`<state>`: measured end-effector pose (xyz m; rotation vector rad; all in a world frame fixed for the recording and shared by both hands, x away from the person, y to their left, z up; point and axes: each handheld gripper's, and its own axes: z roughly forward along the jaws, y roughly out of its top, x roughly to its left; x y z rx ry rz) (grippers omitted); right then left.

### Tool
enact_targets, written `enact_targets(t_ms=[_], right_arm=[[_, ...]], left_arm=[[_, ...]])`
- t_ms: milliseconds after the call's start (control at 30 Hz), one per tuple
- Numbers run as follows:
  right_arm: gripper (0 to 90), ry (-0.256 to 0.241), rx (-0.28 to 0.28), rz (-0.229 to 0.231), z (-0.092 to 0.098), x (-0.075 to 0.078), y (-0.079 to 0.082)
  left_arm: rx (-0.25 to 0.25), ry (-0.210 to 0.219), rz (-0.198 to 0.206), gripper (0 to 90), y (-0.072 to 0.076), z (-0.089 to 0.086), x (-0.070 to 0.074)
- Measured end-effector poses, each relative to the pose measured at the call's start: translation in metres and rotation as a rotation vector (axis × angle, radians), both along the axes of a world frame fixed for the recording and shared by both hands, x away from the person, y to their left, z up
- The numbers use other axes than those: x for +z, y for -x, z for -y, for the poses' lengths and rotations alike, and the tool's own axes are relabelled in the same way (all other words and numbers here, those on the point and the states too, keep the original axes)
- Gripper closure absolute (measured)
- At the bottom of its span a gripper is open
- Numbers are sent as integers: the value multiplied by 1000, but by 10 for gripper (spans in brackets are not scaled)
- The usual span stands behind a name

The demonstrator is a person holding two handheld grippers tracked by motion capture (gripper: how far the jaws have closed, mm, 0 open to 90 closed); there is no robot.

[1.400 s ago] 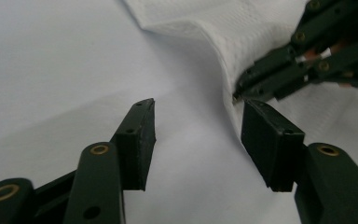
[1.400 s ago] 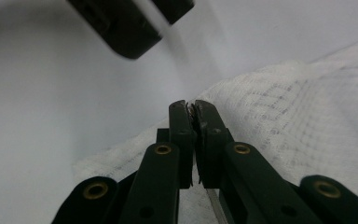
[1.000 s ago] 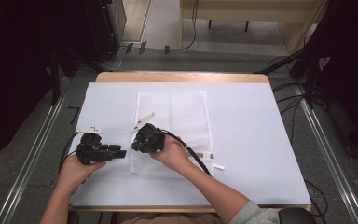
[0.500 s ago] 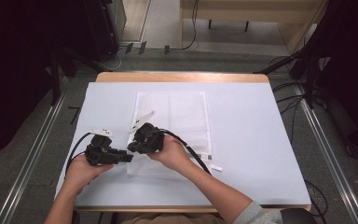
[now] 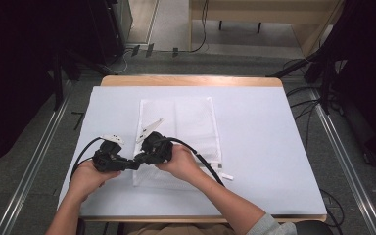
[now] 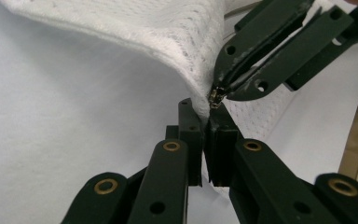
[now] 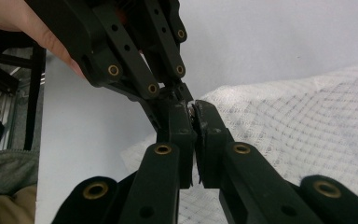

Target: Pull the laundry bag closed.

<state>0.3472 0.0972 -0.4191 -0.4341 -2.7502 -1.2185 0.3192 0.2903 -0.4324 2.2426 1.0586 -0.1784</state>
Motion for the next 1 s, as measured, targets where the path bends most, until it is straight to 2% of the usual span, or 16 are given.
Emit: enact_targets(t_ms=[267, 400, 433, 667, 833, 900, 1000], right_arm=[[885, -7, -9, 36, 3, -6, -1], [886, -31, -16, 22, 7, -10, -1], [886, -36, -16, 22, 7, -10, -1], [887, -45, -11, 80, 10, -10, 2], [886, -14, -23, 75, 15, -13, 0], [885, -16, -23, 66, 19, -14, -3], [885, -17, -28, 55, 23, -14, -4]], left_arm=[[18, 2, -5, 887, -1, -1, 2], [11, 6, -21, 889, -2, 0, 3], [14, -1, -12, 889, -2, 0, 4], [14, 22, -12, 892, -1, -5, 7], [12, 23, 4, 890, -1, -8, 7], [7, 34, 27, 888, 1, -9, 7], [8, 47, 33, 887, 1, -9, 5]])
